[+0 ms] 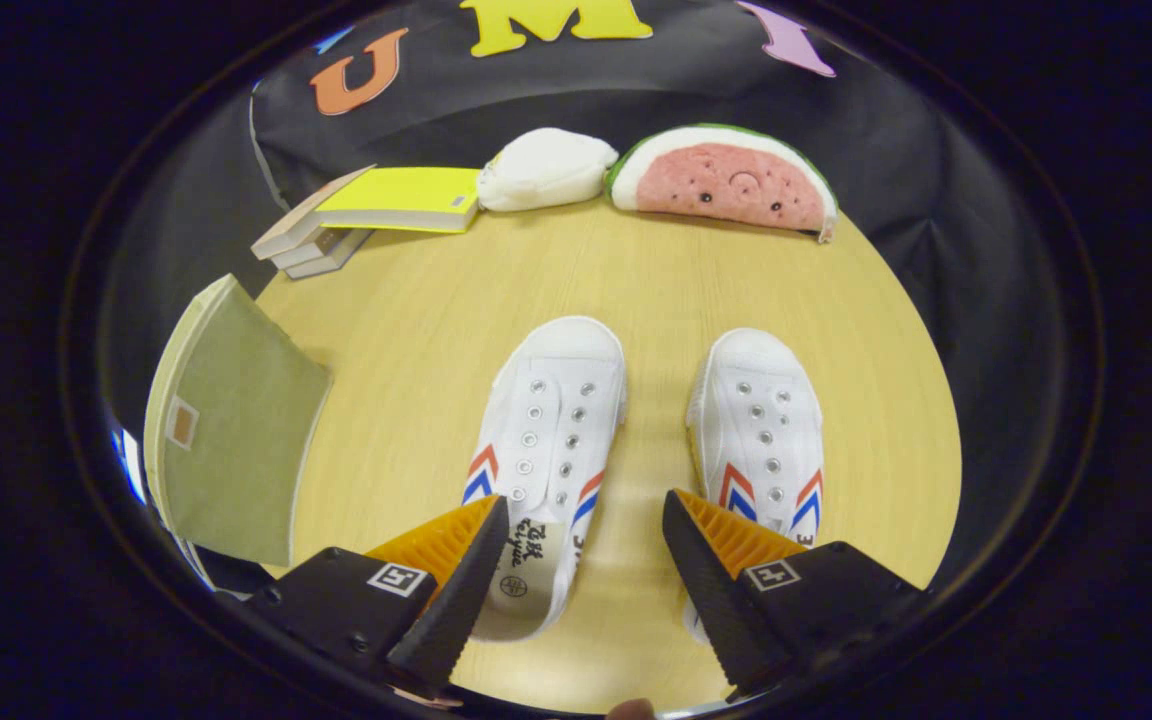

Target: Open the storage box then place both shoes into the box .Put the left shoe in first, then the right shoe, with the right side of both shoes facing outward in a uniform manner.

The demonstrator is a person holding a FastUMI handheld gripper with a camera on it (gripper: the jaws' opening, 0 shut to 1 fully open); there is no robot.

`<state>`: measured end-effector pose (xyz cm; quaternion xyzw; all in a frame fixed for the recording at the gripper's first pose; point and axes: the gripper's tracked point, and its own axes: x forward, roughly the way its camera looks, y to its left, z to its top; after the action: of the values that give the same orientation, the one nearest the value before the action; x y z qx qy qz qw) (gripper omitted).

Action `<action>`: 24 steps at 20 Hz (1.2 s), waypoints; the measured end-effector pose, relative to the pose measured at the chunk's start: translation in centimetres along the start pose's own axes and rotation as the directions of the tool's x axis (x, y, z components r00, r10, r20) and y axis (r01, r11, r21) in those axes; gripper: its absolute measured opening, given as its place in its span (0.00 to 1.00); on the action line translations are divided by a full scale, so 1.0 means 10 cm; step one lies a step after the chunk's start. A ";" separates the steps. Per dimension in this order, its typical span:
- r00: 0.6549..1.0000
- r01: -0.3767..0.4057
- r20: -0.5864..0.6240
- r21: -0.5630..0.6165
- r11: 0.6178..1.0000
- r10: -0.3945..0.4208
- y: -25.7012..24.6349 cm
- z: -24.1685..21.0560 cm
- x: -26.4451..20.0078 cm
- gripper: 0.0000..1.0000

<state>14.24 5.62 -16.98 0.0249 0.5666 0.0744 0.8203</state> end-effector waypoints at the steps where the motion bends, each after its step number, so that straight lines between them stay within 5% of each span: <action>1: 1.000 -0.005 -0.017 0.000 1.000 0.005 0.00 0.00 0.05 0.99; 6: 0.994 -0.079 -0.081 -0.015 0.997 0.077 0.10 -0.01 0.20 0.81; 15: 0.990 -0.130 -0.051 0.050 0.990 0.132 0.14 0.01 0.16 0.09; 24: 0.955 -0.296 0.037 0.232 0.927 0.296 0.59 -0.04 -0.26 0.06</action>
<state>12.40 11.09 -14.01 0.2070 0.5606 0.1295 0.7913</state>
